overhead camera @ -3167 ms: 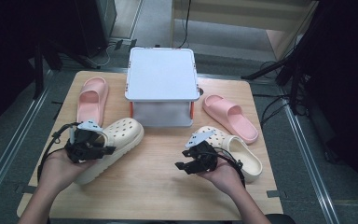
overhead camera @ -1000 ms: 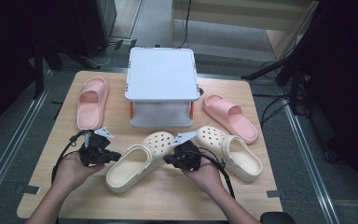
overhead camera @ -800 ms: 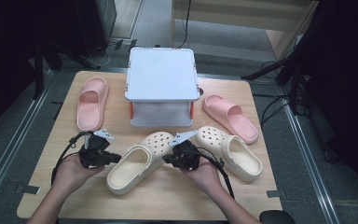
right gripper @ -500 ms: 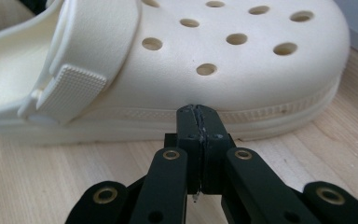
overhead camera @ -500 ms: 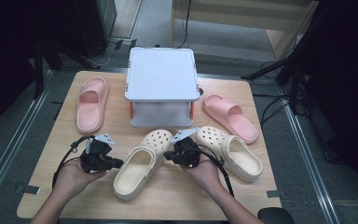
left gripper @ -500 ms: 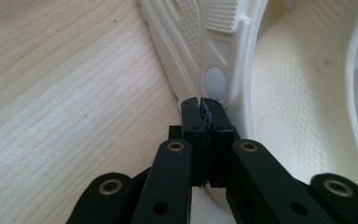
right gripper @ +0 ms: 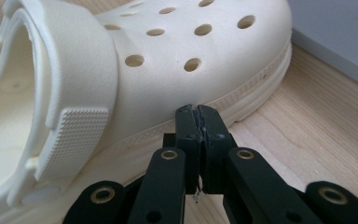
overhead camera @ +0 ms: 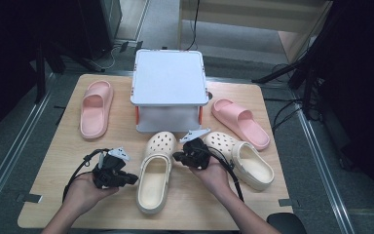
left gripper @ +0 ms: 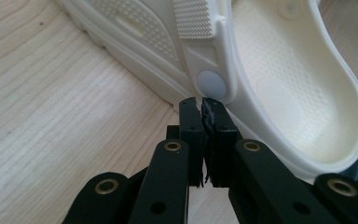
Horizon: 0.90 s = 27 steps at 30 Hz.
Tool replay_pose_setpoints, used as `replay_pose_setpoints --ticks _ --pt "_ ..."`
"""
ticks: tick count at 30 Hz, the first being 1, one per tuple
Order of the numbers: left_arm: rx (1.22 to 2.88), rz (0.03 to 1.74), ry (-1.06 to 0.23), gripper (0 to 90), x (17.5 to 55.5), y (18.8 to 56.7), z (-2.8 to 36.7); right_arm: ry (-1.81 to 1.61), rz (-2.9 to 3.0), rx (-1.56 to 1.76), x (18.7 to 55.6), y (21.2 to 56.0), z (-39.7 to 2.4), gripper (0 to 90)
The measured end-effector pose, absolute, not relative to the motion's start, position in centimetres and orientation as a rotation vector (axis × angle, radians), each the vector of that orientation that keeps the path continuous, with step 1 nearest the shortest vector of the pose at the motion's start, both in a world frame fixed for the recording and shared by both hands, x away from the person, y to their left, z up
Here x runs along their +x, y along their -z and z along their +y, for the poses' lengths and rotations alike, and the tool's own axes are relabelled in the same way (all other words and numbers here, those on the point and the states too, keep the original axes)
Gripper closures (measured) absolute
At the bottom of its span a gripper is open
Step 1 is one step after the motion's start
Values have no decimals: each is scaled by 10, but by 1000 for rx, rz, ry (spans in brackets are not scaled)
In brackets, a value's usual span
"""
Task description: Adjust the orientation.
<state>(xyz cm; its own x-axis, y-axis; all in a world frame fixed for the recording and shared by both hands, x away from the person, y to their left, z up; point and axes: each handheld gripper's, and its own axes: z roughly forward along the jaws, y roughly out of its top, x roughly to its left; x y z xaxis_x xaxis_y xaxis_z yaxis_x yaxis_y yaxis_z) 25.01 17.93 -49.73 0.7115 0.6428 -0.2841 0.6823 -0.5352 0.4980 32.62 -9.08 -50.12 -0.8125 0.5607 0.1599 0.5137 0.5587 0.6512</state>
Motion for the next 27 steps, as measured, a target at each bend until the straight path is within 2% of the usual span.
replay_pose_setpoints --ticks 5,9,17,21,27 --pt "2320 972 104 854 249 500 172 -1105 2684 946 329 502 -90 890" --pt "2303 1014 100 817 254 499 179 -1096 2679 946 330 501 -93 845" --pt "2202 1032 56 599 261 482 194 -1159 2671 935 325 484 -110 733" --pt "2213 1009 51 479 266 478 195 -1188 2691 924 317 475 -124 670" --pt "2216 986 67 417 277 474 192 -1183 2676 936 302 467 -149 645"
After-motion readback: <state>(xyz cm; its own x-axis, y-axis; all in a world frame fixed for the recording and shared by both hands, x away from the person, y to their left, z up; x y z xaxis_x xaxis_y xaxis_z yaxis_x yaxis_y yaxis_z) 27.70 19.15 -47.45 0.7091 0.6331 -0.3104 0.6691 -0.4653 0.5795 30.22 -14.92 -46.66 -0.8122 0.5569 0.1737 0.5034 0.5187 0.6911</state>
